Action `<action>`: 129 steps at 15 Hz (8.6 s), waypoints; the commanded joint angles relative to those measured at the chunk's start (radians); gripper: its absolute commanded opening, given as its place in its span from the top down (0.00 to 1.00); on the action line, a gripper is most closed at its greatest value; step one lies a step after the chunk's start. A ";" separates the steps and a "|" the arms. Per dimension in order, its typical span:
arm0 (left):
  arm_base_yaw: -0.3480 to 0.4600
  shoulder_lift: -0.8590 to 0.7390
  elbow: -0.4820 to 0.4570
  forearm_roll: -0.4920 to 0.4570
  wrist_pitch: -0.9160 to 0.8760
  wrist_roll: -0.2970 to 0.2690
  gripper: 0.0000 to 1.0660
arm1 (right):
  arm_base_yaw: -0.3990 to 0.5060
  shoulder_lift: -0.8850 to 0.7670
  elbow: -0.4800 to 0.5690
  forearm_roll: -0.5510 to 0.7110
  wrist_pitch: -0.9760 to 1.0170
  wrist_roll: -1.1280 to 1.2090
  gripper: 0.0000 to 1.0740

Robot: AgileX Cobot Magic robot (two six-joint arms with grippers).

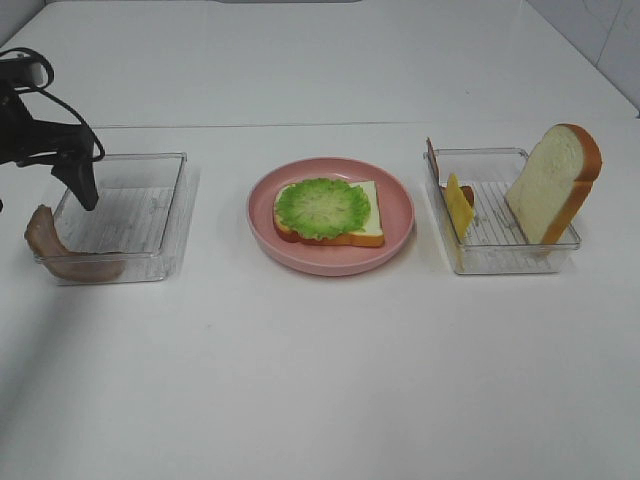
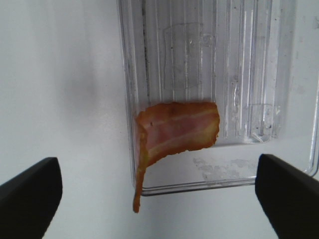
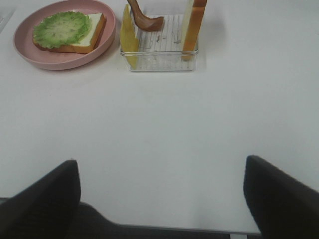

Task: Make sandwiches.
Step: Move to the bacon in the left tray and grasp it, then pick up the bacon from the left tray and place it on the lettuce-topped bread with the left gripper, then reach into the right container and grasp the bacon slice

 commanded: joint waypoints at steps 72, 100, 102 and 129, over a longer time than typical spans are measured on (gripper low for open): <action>-0.382 0.337 -0.477 -0.358 -0.114 -0.109 0.04 | -0.007 -0.021 0.003 0.005 -0.003 -0.008 0.19; 0.022 -0.859 0.469 0.117 0.209 -0.019 0.07 | -0.007 -0.021 0.003 0.005 -0.003 -0.008 0.19; 0.022 -0.985 0.567 0.117 0.213 -0.021 0.07 | -0.007 -0.021 0.003 0.005 -0.003 -0.008 0.19; 0.022 -1.939 0.955 0.127 0.096 0.025 0.07 | -0.007 -0.021 0.003 0.005 -0.003 -0.008 0.19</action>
